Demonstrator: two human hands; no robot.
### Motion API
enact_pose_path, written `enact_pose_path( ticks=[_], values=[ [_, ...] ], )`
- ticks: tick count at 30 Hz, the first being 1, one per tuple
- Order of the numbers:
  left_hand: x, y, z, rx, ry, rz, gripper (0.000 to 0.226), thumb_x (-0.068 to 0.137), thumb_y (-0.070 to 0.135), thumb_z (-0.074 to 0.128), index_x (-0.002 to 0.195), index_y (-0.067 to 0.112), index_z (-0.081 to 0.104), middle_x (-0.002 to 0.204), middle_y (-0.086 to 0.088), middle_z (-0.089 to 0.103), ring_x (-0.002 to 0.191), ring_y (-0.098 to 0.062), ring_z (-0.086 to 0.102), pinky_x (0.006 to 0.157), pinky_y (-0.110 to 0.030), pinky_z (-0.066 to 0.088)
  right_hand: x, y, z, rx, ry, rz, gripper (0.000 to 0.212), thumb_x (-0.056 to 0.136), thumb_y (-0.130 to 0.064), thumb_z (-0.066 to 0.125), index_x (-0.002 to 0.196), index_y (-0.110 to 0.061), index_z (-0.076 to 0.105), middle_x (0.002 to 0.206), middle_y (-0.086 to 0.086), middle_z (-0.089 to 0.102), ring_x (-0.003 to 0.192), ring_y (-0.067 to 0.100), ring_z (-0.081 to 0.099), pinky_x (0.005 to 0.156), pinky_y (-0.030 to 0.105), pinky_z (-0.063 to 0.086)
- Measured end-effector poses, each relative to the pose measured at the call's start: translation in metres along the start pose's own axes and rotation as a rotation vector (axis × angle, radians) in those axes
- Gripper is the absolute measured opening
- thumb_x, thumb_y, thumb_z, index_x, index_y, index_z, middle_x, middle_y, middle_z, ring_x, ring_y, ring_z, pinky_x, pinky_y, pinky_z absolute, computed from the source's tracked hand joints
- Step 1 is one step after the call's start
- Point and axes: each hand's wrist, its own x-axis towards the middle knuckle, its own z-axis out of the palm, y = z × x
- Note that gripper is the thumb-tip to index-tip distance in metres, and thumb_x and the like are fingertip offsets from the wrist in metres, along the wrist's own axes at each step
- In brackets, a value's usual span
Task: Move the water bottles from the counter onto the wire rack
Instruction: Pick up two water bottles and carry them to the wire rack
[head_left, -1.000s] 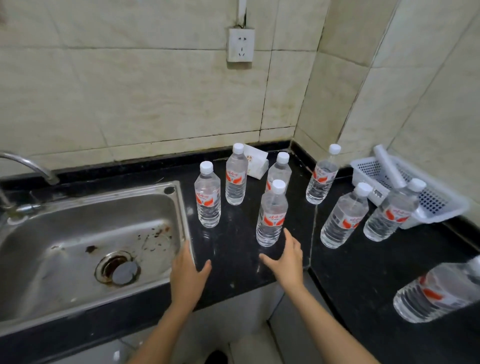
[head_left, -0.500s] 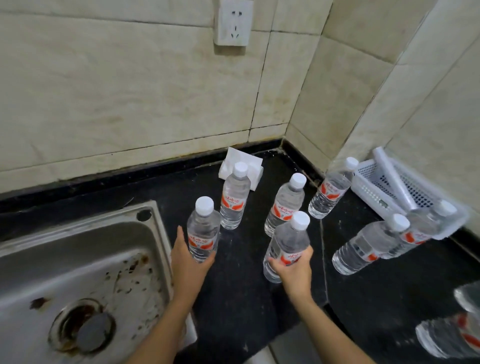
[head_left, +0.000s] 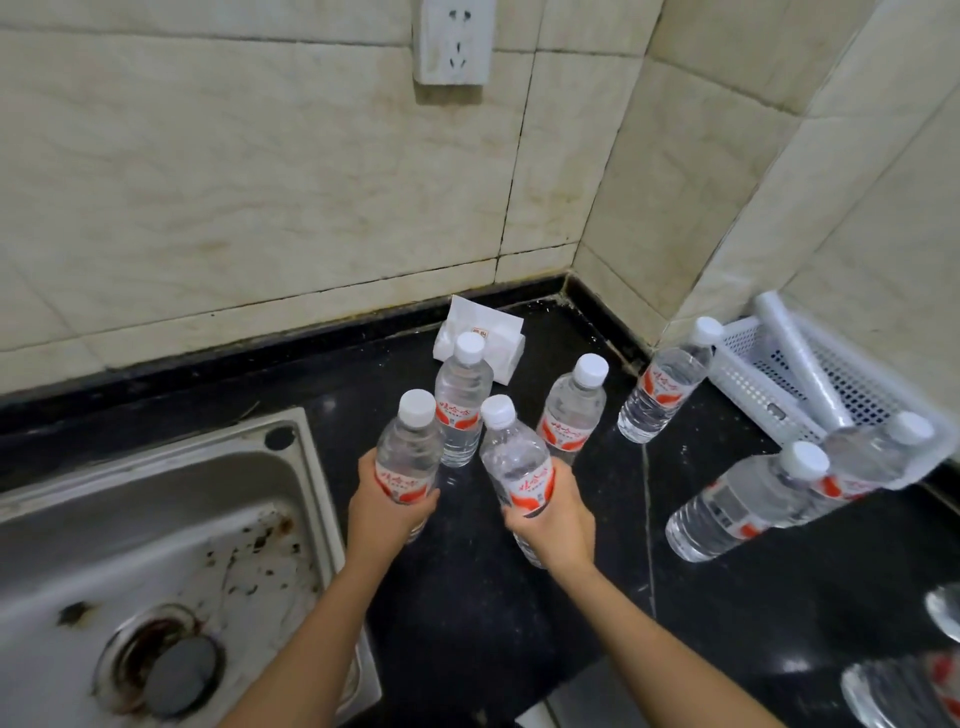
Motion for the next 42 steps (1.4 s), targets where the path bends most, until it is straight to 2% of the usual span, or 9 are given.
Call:
enact_pose_path(
  ticks=[7,13,21,24,28,31,34,36,42],
  values=[
    [-0.028,0.002,0.002,0.018,0.004,-0.026,0.072,0.064,0.010,0.079,0.125,0.013,0.041,0.098,-0.002,0.054,0.087,-0.020,0.052,0.080,-0.028,0.039,-0.025,0.008,-0.015,0.026,0.036,0.024,0.067,0.066,-0.029,0.075,0.123,-0.028,0.042,0.112,-0.005,0.062,0.103,0.020,0.059,0.082,0.028,0.043],
    [-0.038,0.017,0.005,0.153,-0.337,0.034,0.055,0.064,0.016,0.079,0.108,0.020,0.046,0.093,-0.001,0.056,0.084,-0.023,0.055,0.079,-0.031,0.043,-0.088,0.055,-0.052,0.050,0.212,0.182,0.061,0.060,-0.024,0.077,0.102,-0.046,0.039,0.088,-0.016,0.059,0.090,0.015,0.062,0.077,0.026,0.045],
    [-0.109,0.060,0.075,0.098,-0.753,0.239,0.056,0.061,0.011,0.080,0.103,0.026,0.046,0.082,0.014,0.057,0.079,-0.012,0.059,0.077,-0.029,0.043,-0.189,0.084,-0.123,0.140,0.609,0.351,0.064,0.063,-0.020,0.080,0.117,-0.024,0.046,0.095,-0.011,0.057,0.088,0.012,0.055,0.078,0.024,0.040],
    [-0.154,0.077,0.098,0.072,-0.908,0.310,0.055,0.062,0.008,0.080,0.101,0.025,0.046,0.082,0.017,0.057,0.075,0.000,0.056,0.074,-0.028,0.043,-0.234,0.093,-0.151,0.170,0.780,0.373,0.061,0.061,-0.019,0.081,0.104,-0.034,0.040,0.094,-0.010,0.058,0.090,0.013,0.058,0.080,0.024,0.042],
    [-0.216,0.082,0.122,0.094,-1.076,0.395,0.055,0.060,0.010,0.081,0.104,0.024,0.051,0.089,0.008,0.064,0.084,-0.013,0.063,0.079,-0.032,0.049,-0.301,0.107,-0.178,0.169,0.958,0.400,0.063,0.055,-0.028,0.083,0.099,-0.039,0.039,0.091,-0.014,0.059,0.089,0.012,0.059,0.079,0.024,0.043],
    [-0.276,0.082,0.139,0.101,-1.162,0.466,0.048,0.062,0.008,0.080,0.090,0.031,0.049,0.082,0.015,0.061,0.078,-0.011,0.061,0.075,-0.029,0.046,-0.358,0.124,-0.190,0.195,1.061,0.437,0.055,0.051,-0.034,0.078,0.089,-0.045,0.040,0.085,-0.024,0.056,0.086,0.012,0.059,0.078,0.024,0.043],
    [-0.348,0.079,0.149,0.103,-1.258,0.505,0.049,0.063,0.009,0.079,0.099,0.023,0.051,0.085,0.015,0.061,0.080,-0.011,0.061,0.077,-0.029,0.046,-0.419,0.147,-0.202,0.244,1.172,0.480,0.062,0.043,-0.046,0.069,0.098,-0.042,0.039,0.089,-0.015,0.061,0.088,0.014,0.061,0.079,0.027,0.046],
    [-0.399,0.068,0.155,0.100,-1.307,0.505,0.050,0.062,0.010,0.080,0.102,0.021,0.051,0.088,0.013,0.063,0.083,-0.012,0.062,0.078,-0.031,0.047,-0.464,0.167,-0.211,0.261,1.207,0.494,0.062,0.047,-0.041,0.072,0.100,-0.038,0.040,0.093,-0.010,0.062,0.089,0.015,0.062,0.080,0.028,0.048],
    [-0.545,0.029,0.164,0.090,-1.455,0.503,0.045,0.063,0.011,0.079,0.096,0.022,0.052,0.087,0.007,0.063,0.084,-0.018,0.062,0.074,-0.032,0.047,-0.586,0.210,-0.229,0.214,1.314,0.597,0.057,0.060,-0.018,0.080,0.097,-0.035,0.039,0.086,-0.017,0.054,0.079,0.006,0.055,0.066,0.006,0.038]
  ],
)
